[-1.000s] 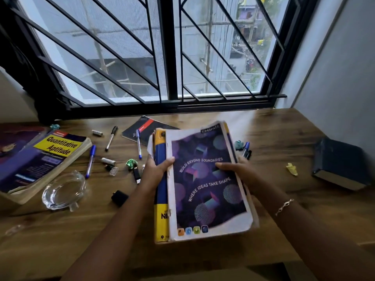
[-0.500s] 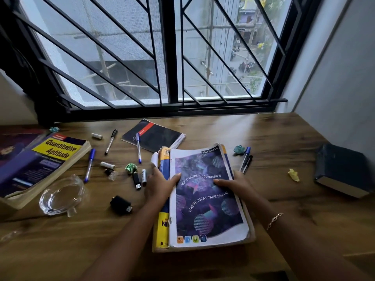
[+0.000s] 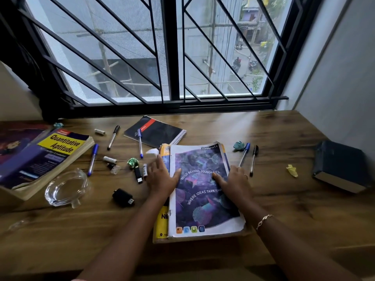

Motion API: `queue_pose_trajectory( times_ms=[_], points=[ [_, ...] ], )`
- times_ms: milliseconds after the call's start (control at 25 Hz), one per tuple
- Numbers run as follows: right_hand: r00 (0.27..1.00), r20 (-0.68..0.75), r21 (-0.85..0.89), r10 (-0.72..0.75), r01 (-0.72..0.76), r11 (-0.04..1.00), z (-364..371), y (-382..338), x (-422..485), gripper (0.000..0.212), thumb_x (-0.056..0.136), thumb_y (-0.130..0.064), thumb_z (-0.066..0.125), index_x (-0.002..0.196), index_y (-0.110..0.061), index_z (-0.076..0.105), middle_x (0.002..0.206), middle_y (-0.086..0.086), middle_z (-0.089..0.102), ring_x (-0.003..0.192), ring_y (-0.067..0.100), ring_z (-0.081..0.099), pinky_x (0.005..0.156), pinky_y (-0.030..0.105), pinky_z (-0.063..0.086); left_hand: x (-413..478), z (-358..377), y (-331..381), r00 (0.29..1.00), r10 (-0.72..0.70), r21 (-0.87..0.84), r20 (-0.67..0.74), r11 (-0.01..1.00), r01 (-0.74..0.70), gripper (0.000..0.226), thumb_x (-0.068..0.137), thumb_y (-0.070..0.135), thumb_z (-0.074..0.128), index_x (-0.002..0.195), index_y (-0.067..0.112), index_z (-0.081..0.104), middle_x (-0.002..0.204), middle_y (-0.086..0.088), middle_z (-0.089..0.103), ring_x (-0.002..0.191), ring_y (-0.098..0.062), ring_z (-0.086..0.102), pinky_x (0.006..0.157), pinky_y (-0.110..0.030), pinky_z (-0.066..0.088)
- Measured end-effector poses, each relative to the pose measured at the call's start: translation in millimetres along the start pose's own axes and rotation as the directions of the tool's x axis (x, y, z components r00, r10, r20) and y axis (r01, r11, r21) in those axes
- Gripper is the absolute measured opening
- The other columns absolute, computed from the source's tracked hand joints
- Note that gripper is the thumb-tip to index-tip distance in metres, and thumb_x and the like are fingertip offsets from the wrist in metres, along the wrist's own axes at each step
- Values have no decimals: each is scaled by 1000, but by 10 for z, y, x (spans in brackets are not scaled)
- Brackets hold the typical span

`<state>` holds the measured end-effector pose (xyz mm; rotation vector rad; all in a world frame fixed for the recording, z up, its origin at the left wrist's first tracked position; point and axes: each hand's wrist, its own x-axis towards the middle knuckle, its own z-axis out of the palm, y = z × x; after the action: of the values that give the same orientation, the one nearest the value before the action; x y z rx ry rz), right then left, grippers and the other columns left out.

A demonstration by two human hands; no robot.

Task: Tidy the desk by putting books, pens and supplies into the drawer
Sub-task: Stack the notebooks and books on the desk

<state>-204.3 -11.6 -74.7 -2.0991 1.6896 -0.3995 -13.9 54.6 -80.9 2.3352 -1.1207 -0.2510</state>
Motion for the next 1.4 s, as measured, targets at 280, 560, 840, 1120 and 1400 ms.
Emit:
queue_pose_trajectory(
  times_ms=[280,560,840,1120,1400],
  points=[
    [989,-21,104,-147,148,983,-148,265,-4,56,88,-42,56,130,-6,43,124,17,48,113,32,49,92,36,41,301,-55,69,995,90,-70,32,994,-88,90,82,42,64,149,12,12,155,-20,8,144,-31,11,115,-39,16],
    [959,-207,211,-195,238,948,-738,892,295,44,85,-30,63,122,-6,53,110,16,56,101,29,56,87,38,45,-94,307,1211,937,331,-62,-114,939,-339,88,74,53,47,145,6,24,155,-18,12,146,-29,6,116,-35,4],
    [951,-245,173,-188,233,957,-1304,1528,702,42,86,-33,61,120,-8,55,113,14,55,101,30,56,85,45,49,-202,881,2056,958,287,-207,24,939,-276,76,87,37,61,145,8,22,153,-14,20,144,-24,11,116,-31,9],
    [913,-118,130,-391,405,905,-1180,915,1110,41,84,-25,66,119,-8,54,108,16,57,93,24,58,79,37,50,87,405,1525,998,35,-235,-54,971,-47,82,83,40,63,143,-2,25,148,-22,30,138,-30,28,113,-34,22],
    [884,116,182,-453,429,885,-519,-390,1499,43,84,-26,65,121,-7,52,116,17,59,104,26,58,83,28,42,745,-201,678,972,-225,-430,67,873,231,78,89,35,59,145,1,17,152,-16,26,138,-26,30,108,-30,27]
  ],
)
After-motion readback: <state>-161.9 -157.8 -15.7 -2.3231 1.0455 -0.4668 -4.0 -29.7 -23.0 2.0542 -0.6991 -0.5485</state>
